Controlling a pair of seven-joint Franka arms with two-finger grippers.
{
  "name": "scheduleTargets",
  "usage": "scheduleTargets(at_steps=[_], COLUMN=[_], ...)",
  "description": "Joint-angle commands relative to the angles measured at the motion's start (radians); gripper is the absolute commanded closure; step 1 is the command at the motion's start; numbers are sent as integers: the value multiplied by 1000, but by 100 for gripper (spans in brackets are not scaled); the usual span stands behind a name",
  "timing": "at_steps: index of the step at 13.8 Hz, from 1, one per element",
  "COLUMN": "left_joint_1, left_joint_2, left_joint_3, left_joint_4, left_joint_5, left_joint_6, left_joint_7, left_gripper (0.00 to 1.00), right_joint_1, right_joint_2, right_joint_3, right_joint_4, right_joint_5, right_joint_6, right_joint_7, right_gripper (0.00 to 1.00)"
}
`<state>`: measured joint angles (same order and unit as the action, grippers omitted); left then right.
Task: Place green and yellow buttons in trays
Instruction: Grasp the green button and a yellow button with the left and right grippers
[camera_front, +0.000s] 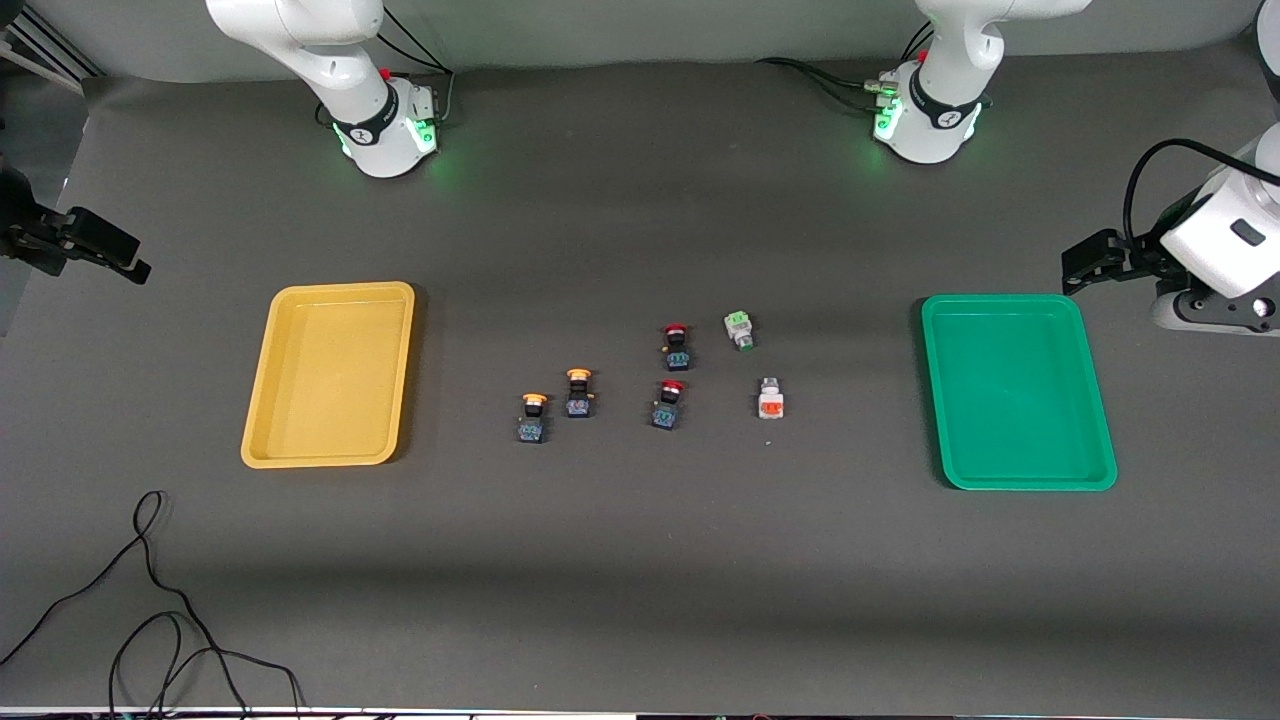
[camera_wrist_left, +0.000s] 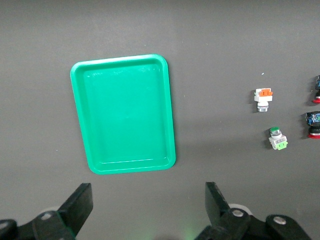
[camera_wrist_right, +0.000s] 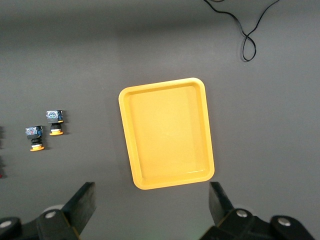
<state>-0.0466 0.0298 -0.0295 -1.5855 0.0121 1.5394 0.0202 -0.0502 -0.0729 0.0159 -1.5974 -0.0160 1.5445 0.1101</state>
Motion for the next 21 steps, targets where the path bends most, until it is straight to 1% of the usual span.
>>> scheduleTargets(at_steps=[1,7,9,15,17,18,19,21], left_joint_1=[-7,-7,-6,-9,-12,-31,-45,-102], left_joint_2=[1,1,1,-4,-10,-10,-13,-42], left_joint_3=[6,6,6,6,5,5,5,5], left_joint_4=[22,18,16,2,-25,-37,-53,-114], left_joint_5=[-9,-9,-9,-9,-11,-14,-15,-27], left_joint_6=[-16,-12,-12,-13,-4,-1,10,56], left_joint_7=[-2,-5,-5,-5,-12,-16,-49,-141], left_gripper=[0,0,0,0,0,0,0,0], right_joint_1=[12,10,12,20,18,16,18,18], right_joint_2=[15,31,74,99,99,99,99,99], right_joint_3=[-8,-8,-2,1,1,1,-1,-1], right_joint_4=[24,42,44,40,40,40,39,39], right_joint_5=[-2,-4,-2,-5,-5,-4,-5,-4], right_joint_6=[-24,-29,-29,-30,-30,-30,-30,-30], right_joint_7=[-7,-9,-9,-9,-10,-9,-10,-9], right_gripper=[0,0,0,0,0,0,0,0])
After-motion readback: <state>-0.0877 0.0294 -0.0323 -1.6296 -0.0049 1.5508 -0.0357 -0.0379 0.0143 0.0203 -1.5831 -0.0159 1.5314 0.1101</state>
